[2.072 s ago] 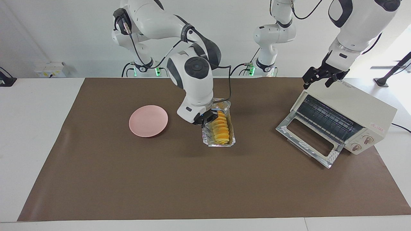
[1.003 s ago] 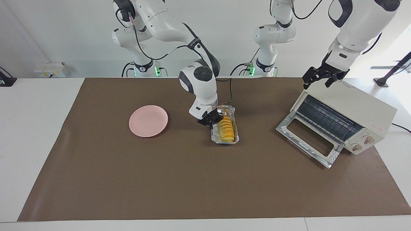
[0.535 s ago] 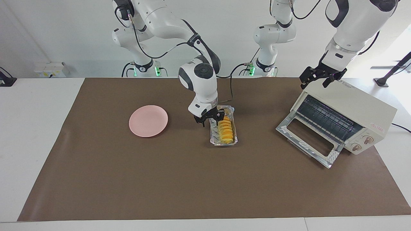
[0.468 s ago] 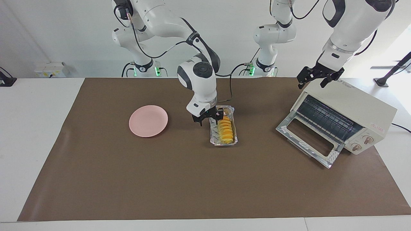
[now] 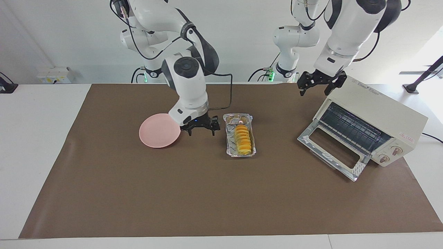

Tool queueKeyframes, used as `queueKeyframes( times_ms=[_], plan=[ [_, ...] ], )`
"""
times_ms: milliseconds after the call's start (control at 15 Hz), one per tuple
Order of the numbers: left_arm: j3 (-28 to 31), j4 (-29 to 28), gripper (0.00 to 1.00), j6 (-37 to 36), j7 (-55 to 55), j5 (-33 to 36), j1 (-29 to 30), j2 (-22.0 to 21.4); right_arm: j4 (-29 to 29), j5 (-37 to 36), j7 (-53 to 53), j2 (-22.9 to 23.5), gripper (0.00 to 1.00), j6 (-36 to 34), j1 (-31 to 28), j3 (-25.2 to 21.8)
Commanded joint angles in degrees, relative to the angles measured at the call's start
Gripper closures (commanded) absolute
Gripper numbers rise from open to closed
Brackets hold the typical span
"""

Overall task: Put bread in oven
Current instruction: 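Release the tray with the right gripper while the left gripper reaches it, then grasp the foil tray with the left gripper while the right gripper retracts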

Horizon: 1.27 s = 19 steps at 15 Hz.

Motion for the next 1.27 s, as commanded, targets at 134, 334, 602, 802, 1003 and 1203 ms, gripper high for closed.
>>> queueKeyframes(
  times_ms=[134,334,602,802,1003,1203],
  plan=[
    [0.85,2.26,0.0,5.93,-7.57,-2.2,-9.61,9.3,-0.67,-0.21,-13.77,-5.46,0.0,-5.87,-7.17,0.62],
    [1.03,3.94,0.0,10.41,-13.04,-1.84,-15.68,15.91,-0.85,-0.3,-18.17,-8.54,0.0,-10.35,-10.69,0.62],
    [1.12,4.99,0.0,12.88,-17.43,-1.49,-21.84,21.0,-1.55,-0.48,-22.48,-12.15,0.0,-14.05,-13.95,0.62],
    [1.12,4.48,0.0,15.85,-17.71,-0.88,-21.68,23.83,-1.55,-0.57,-25.03,-13.64,0.0,-15.81,-15.97,0.62],
    [1.2,2.54,0.02,19.02,-17.8,-0.7,-21.76,23.92,-1.99,-0.65,-27.5,-15.22,0.0,-18.71,-17.21,0.62],
    [1.2,2.54,0.02,20.79,-17.88,0.0,-21.59,25.41,-4.62,-1.18,-27.5,-18.21,0.0,-19.33,-18.0,0.62]
  ],
)
